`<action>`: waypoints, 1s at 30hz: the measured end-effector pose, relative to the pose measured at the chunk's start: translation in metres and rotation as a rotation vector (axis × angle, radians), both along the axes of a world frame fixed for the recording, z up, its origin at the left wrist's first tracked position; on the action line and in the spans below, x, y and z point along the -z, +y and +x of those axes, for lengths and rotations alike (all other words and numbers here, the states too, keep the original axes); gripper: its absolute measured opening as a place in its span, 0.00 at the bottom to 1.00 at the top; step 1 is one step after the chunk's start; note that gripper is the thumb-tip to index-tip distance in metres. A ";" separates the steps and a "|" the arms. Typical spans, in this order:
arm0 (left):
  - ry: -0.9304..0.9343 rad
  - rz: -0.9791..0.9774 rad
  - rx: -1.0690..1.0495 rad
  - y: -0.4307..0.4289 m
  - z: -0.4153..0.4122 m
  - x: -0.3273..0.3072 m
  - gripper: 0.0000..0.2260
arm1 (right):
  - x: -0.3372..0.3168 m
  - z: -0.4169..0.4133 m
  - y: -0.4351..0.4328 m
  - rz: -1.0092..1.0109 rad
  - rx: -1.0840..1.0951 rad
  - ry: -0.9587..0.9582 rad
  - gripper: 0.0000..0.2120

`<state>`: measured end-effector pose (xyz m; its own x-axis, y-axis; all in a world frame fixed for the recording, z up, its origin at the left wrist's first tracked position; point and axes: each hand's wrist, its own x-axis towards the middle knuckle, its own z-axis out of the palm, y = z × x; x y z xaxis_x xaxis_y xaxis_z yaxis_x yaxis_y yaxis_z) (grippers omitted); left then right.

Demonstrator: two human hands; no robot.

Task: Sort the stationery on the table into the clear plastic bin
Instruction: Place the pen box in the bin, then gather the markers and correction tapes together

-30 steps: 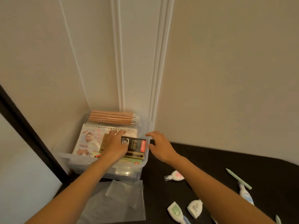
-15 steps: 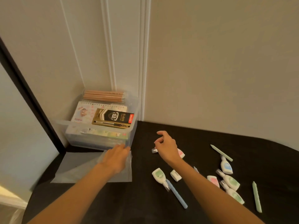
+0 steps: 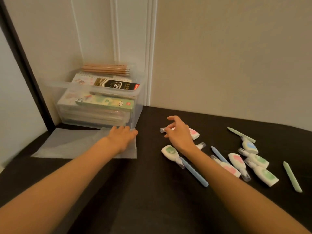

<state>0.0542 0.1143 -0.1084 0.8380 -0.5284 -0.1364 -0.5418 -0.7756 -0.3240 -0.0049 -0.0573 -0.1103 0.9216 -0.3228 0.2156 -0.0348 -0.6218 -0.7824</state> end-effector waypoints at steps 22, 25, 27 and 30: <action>-0.501 -0.785 0.747 -0.071 -0.121 -0.005 0.18 | -0.007 -0.144 -0.040 0.943 0.025 0.049 0.19; -0.425 -0.742 0.805 -0.079 -0.133 0.008 0.18 | -0.002 -0.156 -0.049 0.928 0.000 0.092 0.16; -0.388 -0.769 0.844 -0.083 -0.139 0.011 0.18 | -0.001 -0.160 -0.055 0.903 -0.014 0.098 0.10; -0.269 -0.816 0.870 -0.086 -0.143 0.010 0.18 | -0.001 -0.163 -0.063 0.941 -0.039 0.033 0.07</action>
<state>-0.0891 0.0281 -0.1185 0.1123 -0.7760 0.6206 -0.9719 -0.2158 -0.0940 -0.1676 -0.1200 -0.1091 0.9364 -0.3198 -0.1443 -0.0583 0.2638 -0.9628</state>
